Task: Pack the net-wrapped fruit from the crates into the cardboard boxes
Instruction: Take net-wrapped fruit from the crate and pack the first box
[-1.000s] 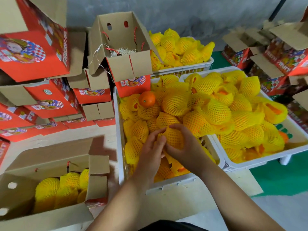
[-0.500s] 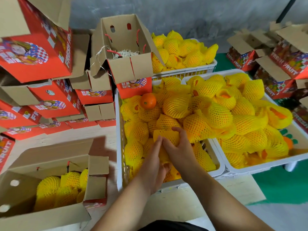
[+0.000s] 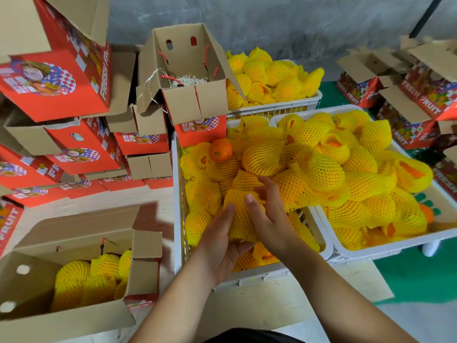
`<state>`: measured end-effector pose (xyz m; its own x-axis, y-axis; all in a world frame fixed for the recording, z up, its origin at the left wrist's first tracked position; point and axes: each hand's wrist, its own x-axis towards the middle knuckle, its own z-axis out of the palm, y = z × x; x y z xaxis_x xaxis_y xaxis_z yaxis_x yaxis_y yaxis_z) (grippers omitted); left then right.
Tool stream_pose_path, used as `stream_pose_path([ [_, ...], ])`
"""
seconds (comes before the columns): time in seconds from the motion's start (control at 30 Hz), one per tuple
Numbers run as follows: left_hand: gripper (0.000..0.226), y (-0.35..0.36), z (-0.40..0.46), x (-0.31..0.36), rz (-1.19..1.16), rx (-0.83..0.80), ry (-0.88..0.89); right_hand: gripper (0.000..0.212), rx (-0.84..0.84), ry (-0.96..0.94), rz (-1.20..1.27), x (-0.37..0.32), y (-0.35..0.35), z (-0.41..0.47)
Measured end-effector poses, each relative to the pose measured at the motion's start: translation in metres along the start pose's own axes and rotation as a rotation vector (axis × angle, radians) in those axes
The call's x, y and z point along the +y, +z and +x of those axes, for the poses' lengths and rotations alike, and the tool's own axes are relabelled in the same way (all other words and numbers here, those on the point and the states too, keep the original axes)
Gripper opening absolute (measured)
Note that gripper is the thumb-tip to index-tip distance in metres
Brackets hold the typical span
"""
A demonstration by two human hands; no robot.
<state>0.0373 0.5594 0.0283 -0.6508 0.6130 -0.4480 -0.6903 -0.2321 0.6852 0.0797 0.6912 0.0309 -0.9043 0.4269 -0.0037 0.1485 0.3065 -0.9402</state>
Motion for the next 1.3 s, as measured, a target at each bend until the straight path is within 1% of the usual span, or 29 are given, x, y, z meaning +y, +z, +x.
stream_pose_path([
  [0.07,0.056,-0.006,0.001,0.005,-0.078,0.089,0.016,0.055,0.097,-0.152,-0.213,-0.002,-0.005,0.014],
  [0.1,0.058,-0.009,0.002,0.005,-0.132,0.139,0.007,0.051,0.146,-0.222,-0.371,-0.003,-0.007,0.027],
  [0.13,0.057,-0.013,0.002,0.005,-0.179,0.182,0.0,0.053,0.17,-0.274,-0.539,-0.005,-0.01,0.043],
  [0.17,0.056,-0.016,0.001,0.004,-0.21,0.216,-0.006,0.058,0.155,-0.278,-0.693,-0.008,-0.014,0.06],
  [0.23,0.054,-0.02,-0.003,0.002,-0.22,0.252,-0.023,0.07,0.048,-0.15,-0.925,-0.012,-0.02,0.094],
  [0.27,0.054,-0.021,-0.005,0.001,-0.213,0.259,-0.032,0.072,-0.008,-0.074,-1.031,-0.012,-0.022,0.107],
  [0.33,0.054,-0.022,-0.007,-0.003,-0.216,0.259,-0.032,0.071,-0.076,-0.014,-1.224,-0.008,-0.02,0.124],
  [0.37,0.054,-0.023,-0.008,-0.004,-0.223,0.256,-0.024,0.07,-0.091,-0.009,-1.272,-0.008,-0.018,0.129],
  [0.43,0.053,-0.023,-0.009,-0.004,-0.223,0.248,-0.001,0.069,-0.105,-0.037,-1.293,-0.01,-0.014,0.135],
  [0.53,0.055,-0.023,-0.011,-0.003,-0.186,0.233,0.026,0.082,-0.21,-0.181,-1.314,-0.009,-0.013,0.139],
  [0.6,0.053,-0.024,-0.012,-0.003,-0.177,0.238,0.036,0.086,-0.272,-0.199,-1.364,-0.01,-0.014,0.136],
  [0.63,0.051,-0.024,-0.012,-0.003,-0.187,0.244,0.036,0.083,-0.277,-0.195,-1.376,-0.011,-0.015,0.135],
  [0.7,0.049,-0.025,-0.012,-0.003,-0.214,0.261,0.043,0.075,-0.234,-0.231,-1.344,-0.017,-0.021,0.133],
  [0.77,0.047,-0.026,-0.012,-0.003,-0.234,0.267,0.068,0.074,-0.17,-0.27,-1.221,-0.022,-0.028,0.129],
  [0.83,0.049,-0.028,-0.012,0.0,-0.251,0.26,0.093,0.075,-0.077,-0.282,-1.004,-0.027,-0.034,0.121],
  [0.9,0.052,-0.03,-0.011,0.006,-0.307,0.248,0.115,0.071,0.039,-0.349,-0.786,-0.035,-0.029,0.106],
  [0.93,0.054,-0.031,-0.011,0.011,-0.361,0.243,0.136,0.07,0.063,-0.404,-0.697,-0.04,-0.023,0.096],
  [1.0,0.06,-0.035,-0.011,0.023,-0.429,0.208,0.198,0.072,0.016,-0.477,-0.527,-0.047,-0.005,0.073],
  [1.07,0.06,-0.041,-0.014,0.037,-0.354,0.132,0.249,0.072,-0.07,-0.433,-0.374,-0.049,0.018,0.048],
  [1.1,0.059,-0.046,-0.017,0.043,-0.287,0.113,0.262,0.069,-0.078,-0.402,-0.303,-0.049,0.029,0.039],
  [1.17,0.058,-0.057,-0.026,0.052,-0.162,0.123,0.275,0.064,-0.034,-0.347,-0.201,-0.048,0.049,0.025],
  [1.3,0.047,-0.095,-0.059,0.067,0.063,0.089,0.357,0.055,0.015,-0.293,-0.128,-0.056,0.088,0.01],
])
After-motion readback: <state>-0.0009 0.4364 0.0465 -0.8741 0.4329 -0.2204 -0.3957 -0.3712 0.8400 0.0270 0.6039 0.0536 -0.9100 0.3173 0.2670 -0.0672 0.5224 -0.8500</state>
